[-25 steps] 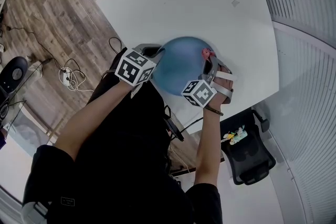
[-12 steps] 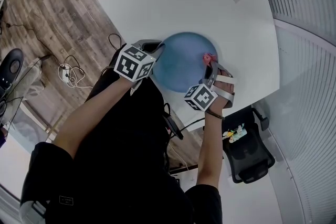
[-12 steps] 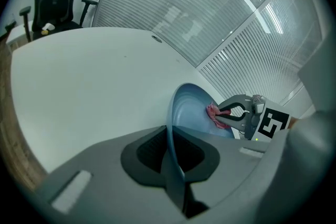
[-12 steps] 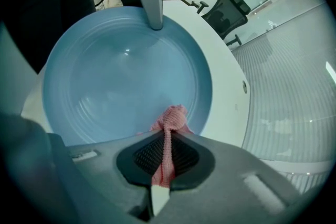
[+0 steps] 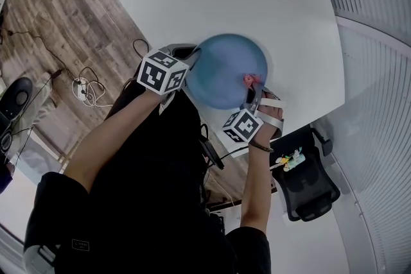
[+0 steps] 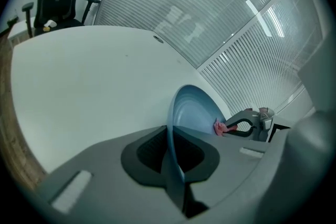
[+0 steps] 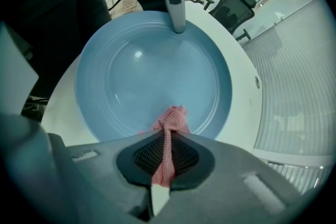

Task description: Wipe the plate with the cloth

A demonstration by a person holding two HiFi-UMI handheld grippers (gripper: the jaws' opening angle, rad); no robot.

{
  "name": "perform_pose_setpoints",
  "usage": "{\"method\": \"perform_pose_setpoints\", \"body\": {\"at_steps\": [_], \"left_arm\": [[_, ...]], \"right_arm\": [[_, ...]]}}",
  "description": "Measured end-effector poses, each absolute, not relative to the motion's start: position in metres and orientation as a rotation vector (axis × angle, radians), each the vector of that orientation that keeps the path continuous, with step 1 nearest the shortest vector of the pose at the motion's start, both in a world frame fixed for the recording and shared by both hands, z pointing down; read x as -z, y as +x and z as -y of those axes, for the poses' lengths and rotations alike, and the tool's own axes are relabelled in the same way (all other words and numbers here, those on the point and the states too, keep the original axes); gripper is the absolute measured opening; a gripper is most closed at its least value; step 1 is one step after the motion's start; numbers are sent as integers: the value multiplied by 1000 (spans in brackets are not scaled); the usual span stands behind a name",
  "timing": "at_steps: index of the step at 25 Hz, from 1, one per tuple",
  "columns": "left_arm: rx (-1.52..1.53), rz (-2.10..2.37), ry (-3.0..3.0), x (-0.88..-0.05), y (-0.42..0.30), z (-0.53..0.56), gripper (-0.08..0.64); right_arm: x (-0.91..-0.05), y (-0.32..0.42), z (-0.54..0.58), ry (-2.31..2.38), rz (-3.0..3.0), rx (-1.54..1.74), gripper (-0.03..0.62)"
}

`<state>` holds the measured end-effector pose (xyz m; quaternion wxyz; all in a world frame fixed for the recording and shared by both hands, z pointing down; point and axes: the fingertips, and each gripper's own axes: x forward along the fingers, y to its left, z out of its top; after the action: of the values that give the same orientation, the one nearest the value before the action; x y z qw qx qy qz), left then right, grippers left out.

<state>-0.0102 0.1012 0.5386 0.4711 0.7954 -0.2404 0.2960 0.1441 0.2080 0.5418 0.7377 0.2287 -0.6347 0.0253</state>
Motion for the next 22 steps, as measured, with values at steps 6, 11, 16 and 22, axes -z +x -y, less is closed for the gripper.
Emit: {"method": "perform_pose_setpoints", "body": {"at_steps": [6,11,16,22], "left_arm": [[-725,594,1956,-538,-11,-101,15],[-724,593,1949,-538,-10,-102,15],[-725,591,1949,-537,-8,-103,17],[-724,591,1944,-538,-7,-103,18]], "right_arm": [[-543,128,-231,456,1419,-107,12],[-541,114,-246,451,1462,-213,12],[-543,102,-259,410,1486,-275,12],[-541,83,-268,430,1538,-365,12]]}}
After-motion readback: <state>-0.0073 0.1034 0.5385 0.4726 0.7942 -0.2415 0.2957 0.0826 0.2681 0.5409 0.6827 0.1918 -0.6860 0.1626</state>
